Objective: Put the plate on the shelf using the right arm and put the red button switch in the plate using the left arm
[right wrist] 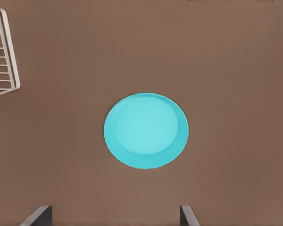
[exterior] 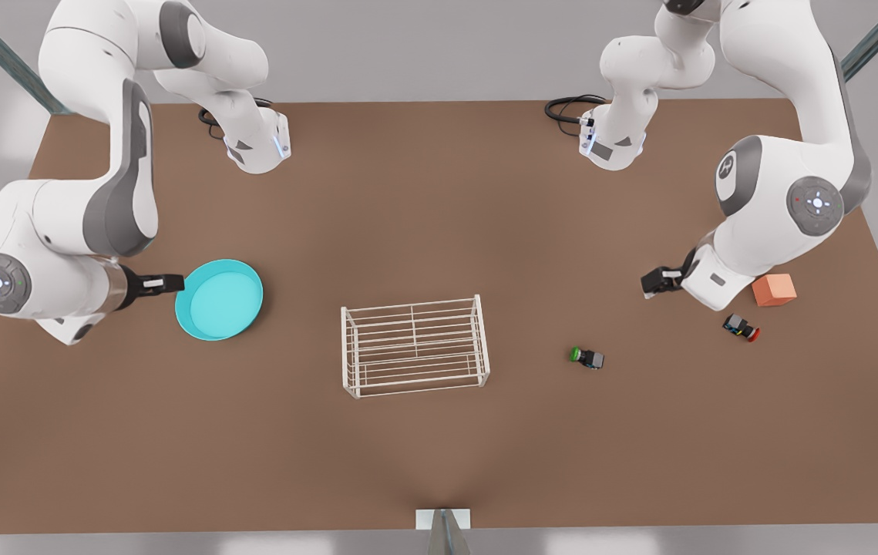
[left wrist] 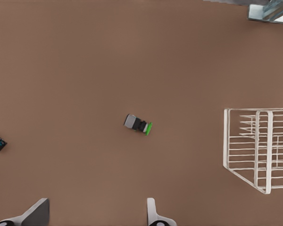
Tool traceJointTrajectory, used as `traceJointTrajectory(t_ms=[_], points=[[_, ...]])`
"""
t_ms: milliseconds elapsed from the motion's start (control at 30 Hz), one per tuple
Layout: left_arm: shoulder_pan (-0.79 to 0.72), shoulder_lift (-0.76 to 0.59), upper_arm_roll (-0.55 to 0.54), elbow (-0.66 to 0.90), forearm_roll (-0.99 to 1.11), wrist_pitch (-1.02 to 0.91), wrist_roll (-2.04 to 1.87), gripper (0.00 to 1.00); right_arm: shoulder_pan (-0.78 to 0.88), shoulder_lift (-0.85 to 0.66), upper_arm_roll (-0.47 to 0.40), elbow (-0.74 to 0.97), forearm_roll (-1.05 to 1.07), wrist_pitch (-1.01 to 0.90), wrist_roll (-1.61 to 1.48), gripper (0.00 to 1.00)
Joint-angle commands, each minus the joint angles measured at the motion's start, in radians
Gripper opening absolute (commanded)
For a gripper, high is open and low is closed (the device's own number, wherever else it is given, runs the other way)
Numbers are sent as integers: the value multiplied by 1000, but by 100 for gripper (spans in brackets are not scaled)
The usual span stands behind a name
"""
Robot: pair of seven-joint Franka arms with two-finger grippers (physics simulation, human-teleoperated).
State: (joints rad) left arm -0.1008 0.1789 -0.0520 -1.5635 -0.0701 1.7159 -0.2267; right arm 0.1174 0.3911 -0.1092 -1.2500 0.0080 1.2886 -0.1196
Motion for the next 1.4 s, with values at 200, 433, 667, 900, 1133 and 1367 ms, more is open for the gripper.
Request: traceJointTrajectory(t_ms=[200,433,667,900,1133,1367], points=[[190,77,3,-43,-46,111,-181,100,-28,-52,-17,-210,86,214,-120,100],[245,8,6,-276,43,318,-361,100,-96,-44,-86,-581,199,669,-319,100],[274,40,32,-403,185,551,-436,100,-186,-64,-101,-789,287,830,-575,100],[358,172,40,-406,159,648,-424,100,-182,-18,-158,-867,285,923,-664,100],[392,208,40,-388,-7,645,-327,100,-157,2,-158,-950,293,1084,-641,100],[451,237,41,-360,1,645,-273,100,-148,25,-158,-951,368,1072,-589,100]])
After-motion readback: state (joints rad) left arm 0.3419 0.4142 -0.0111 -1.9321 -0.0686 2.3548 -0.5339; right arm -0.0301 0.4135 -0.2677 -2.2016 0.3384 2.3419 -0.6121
